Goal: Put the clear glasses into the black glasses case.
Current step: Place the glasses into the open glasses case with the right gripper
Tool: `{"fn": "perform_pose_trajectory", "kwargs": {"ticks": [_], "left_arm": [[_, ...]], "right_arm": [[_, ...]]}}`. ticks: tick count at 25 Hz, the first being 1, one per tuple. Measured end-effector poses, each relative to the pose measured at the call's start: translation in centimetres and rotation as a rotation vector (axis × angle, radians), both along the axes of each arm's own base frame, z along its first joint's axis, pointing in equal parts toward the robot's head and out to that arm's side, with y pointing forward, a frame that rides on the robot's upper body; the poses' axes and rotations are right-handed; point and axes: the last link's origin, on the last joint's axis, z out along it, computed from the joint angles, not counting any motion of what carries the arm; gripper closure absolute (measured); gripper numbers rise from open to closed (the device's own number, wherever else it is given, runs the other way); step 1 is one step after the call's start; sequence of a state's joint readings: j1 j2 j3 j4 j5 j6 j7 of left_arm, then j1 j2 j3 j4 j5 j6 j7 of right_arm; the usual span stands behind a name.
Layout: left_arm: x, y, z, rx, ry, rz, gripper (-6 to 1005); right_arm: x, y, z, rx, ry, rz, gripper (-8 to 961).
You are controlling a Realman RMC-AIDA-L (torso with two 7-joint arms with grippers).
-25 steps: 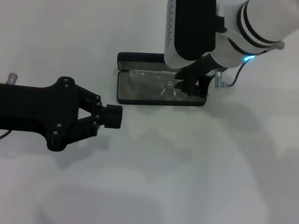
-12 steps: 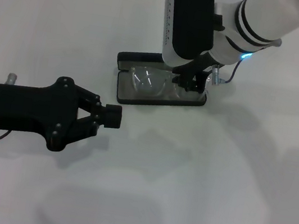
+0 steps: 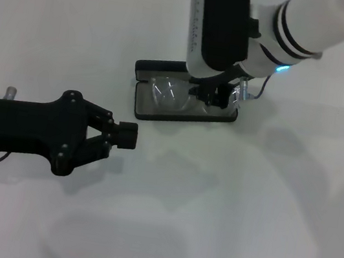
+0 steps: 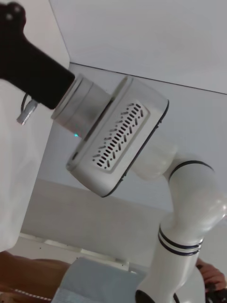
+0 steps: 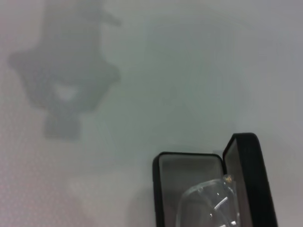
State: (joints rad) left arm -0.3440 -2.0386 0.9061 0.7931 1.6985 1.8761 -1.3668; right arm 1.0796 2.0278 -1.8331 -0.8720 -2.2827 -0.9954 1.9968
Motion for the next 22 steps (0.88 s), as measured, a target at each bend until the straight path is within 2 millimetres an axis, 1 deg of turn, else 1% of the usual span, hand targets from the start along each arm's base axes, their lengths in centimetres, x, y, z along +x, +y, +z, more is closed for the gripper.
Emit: {"fn": "perform_pose_trajectory", "kwargs": {"ticks": [2,3,4,8,11,14,17,20,22], "left_arm": [[-0.1,0.0,0.1,0.007,-0.003,0.005,938],[-0.2,0.0,0.2,0.014,-0.005,0.008,938],[-0.3,0.0,0.4,0.022,-0.008,0.013,938],[-0.6,-0.1,0.6,0.041,-0.016,0.026,938],[-0.6,-0.1,0.7,0.047,-0.019,0.024,938],[-0.5,0.0,0.7,0.049,-0.023,0.021,939],[-0.3,0.1,0.7,0.051,-0.025,0.015,939],[-0.3,0.1,0.6,0.051,-0.026,0.013,939],[-0.2,0.1,0.6,0.050,-0.028,0.012,939]], "right_arm": [[0.5,-0.3,0.4,0.001,0.058,-0.044,823],[0.5,-0.3,0.4,0.001,0.058,-0.044,823],[1.1,-0.9,1.2,0.008,0.163,-0.092,823],[2.9,-2.2,2.8,0.034,0.340,-0.146,824],[4.5,-2.9,4.1,0.046,0.524,-0.219,824],[6.4,-2.8,5.3,0.052,0.714,-0.330,824],[9.1,-2.6,6.1,0.038,0.883,-0.475,825],[11.1,-2.8,6.7,0.027,0.983,-0.574,825],[13.1,-2.9,6.9,0.068,1.039,-0.649,825]]}}
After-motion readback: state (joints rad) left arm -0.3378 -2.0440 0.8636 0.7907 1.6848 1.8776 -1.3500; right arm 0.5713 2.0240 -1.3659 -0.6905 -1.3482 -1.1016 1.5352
